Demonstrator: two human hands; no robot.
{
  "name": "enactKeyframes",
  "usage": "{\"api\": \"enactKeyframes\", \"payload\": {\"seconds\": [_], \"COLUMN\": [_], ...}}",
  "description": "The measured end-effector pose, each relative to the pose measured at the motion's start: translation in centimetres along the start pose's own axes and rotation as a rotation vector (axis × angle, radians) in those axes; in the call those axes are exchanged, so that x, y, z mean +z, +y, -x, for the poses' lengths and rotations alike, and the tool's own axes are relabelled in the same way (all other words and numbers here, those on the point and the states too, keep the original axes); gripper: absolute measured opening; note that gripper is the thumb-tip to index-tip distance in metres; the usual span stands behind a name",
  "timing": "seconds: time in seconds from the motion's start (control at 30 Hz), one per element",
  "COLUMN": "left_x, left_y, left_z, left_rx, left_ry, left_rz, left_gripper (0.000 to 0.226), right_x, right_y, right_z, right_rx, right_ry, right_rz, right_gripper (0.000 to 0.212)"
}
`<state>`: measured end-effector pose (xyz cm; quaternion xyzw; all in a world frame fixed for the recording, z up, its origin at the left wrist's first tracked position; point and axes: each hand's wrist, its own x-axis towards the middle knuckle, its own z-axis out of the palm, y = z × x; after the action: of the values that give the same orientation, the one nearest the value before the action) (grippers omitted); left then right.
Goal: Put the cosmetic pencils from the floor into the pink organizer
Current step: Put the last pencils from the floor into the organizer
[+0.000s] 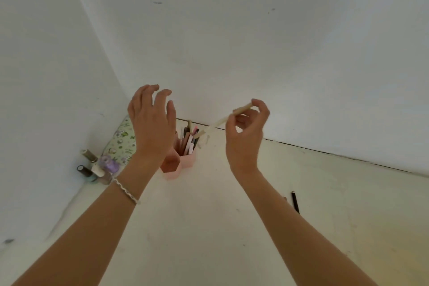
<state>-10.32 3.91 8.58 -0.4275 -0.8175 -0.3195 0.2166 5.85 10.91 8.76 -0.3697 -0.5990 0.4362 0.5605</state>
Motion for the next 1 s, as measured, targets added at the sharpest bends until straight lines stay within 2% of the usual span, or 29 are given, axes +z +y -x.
{"api": "enactKeyframes", "payload": {"seconds": [0.1, 0.2, 0.3, 0.4, 0.5, 0.7, 0.83, 0.9, 1.0], "left_x": [-1.2, -1.7, -1.7, -1.3, 0.0, 4.8, 6.9, 7.5, 8.2], "left_y": [-0.5, -0.9, -0.5, 1.6, 5.1, 13.4, 17.9, 19.9, 21.6], "left_z": [-0.5, -0.2, 0.5, 1.8, 4.0, 10.5, 15.0, 17.2, 19.7], "left_rx": [-0.014, -0.024, -0.050, -0.039, -0.021, -0.010, -0.089, -0.070, -0.037], "left_ry": [-0.008, -0.059, -0.092, -0.110, -0.226, -0.807, -1.114, -1.173, -1.137], "left_rz": [0.044, 0.092, 0.119, 0.167, 0.253, 0.256, 0.220, 0.159, 0.107], "left_gripper": [0.025, 0.024, 0.025, 0.025, 0.022, 0.024, 0.022, 0.022, 0.041], "right_x": [2.9, 4.2, 4.0, 2.3, -0.8, -8.7, -13.2, -15.2, -17.6], "right_y": [0.3, 2.2, 4.0, 4.2, 4.4, 5.1, 5.6, 5.8, 6.2], "right_z": [0.8, 2.3, 3.8, 3.7, 2.0, -0.7, -1.0, -0.8, -0.4], "right_rx": [-0.045, -0.101, -0.331, -0.268, -0.166, -0.034, 0.080, 0.099, 0.115], "right_ry": [-0.120, -0.371, -0.484, -0.349, -0.207, -0.078, 0.034, 0.084, 0.116], "right_rz": [0.089, 0.309, 0.577, 0.556, 0.507, 0.534, 0.520, 0.507, 0.521], "right_gripper": [0.042, 0.034, 0.030, 0.048, 0.051, 0.038, 0.047, 0.052, 0.054]}}
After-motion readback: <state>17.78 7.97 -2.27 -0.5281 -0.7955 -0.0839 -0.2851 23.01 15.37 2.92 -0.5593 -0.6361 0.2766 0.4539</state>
